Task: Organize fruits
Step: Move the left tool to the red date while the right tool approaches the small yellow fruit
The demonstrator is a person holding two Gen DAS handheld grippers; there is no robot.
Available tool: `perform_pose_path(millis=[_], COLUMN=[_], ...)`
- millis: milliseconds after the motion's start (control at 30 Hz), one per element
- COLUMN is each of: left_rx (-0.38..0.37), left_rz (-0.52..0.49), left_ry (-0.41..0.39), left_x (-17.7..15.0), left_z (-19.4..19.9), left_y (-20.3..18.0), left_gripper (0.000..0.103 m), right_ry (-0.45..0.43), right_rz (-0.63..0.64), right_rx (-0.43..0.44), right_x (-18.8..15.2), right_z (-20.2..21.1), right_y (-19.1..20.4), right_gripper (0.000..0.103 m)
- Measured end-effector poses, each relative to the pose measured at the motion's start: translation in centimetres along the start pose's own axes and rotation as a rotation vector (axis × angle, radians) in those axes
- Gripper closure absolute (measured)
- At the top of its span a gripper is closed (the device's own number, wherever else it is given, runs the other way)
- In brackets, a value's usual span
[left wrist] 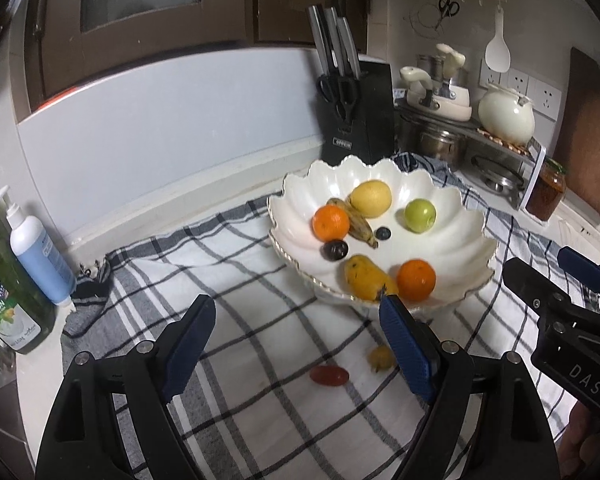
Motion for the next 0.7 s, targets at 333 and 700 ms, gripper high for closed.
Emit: perform_pose_path(millis=[333,700], left_rx=[-0.025,-0.060], left_rz=[-0.033,-0.078], left_ry=[0.059,0.135], left_x=[-2.8,-5.4], left_z=[-2.2,-4.9], left_y=[-0.9,-1.8], left_gripper=[0.020,0.037], right_ry=[0.059,0.113], right_rz=[-0.018,-0.028], right_rx=[-0.003,-0.011], right_x=[-2.9,-4.9], right_z=[-1.6,-3.6], right_y=[-0.5,-0.9], right_gripper=[0.020,0.020])
Point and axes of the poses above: each gripper's, at about its wrist camera, not at the fingertips, and z roughly against the way its jaws point, y to its left, x to its top, the point moved 7 cm from there along -z, roughly the way its jaws point, and after that the axes turned 4 degrees about x, right-handed, at the moved point
